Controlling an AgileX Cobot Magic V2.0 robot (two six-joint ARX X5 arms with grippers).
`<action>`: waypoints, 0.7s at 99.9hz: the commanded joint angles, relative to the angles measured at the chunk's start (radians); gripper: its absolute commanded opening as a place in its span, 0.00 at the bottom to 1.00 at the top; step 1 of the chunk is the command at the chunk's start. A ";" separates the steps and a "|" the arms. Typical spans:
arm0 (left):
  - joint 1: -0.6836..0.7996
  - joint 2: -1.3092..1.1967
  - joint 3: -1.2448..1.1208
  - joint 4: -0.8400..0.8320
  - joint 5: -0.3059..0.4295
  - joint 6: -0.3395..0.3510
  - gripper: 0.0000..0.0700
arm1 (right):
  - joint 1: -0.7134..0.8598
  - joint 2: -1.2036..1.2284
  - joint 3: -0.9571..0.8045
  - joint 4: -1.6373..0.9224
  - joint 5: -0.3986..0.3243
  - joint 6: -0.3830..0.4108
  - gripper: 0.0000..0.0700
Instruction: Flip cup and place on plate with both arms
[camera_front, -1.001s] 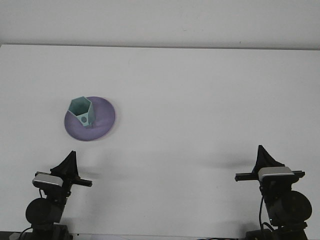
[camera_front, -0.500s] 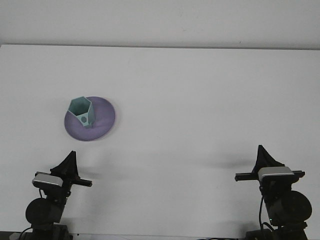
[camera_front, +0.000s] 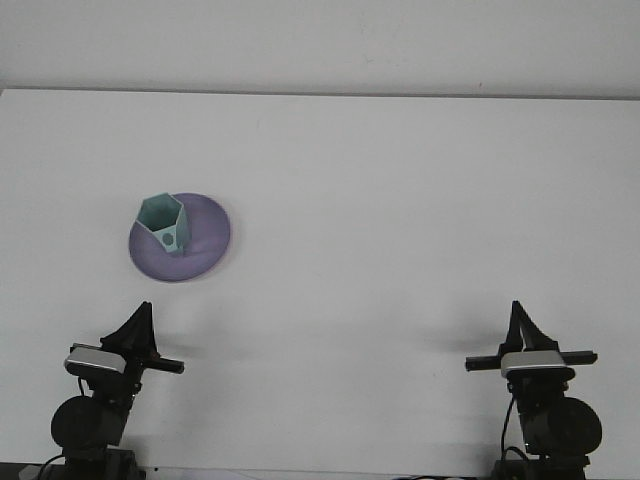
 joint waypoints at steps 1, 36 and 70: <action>-0.001 -0.001 -0.019 0.010 -0.002 -0.002 0.02 | 0.000 -0.044 -0.039 0.018 0.003 -0.060 0.00; -0.001 -0.001 -0.019 0.011 -0.002 -0.002 0.02 | 0.000 -0.103 -0.147 0.026 0.012 -0.059 0.00; -0.001 -0.001 -0.019 0.010 -0.002 -0.002 0.02 | 0.000 -0.103 -0.146 0.047 0.007 -0.054 0.00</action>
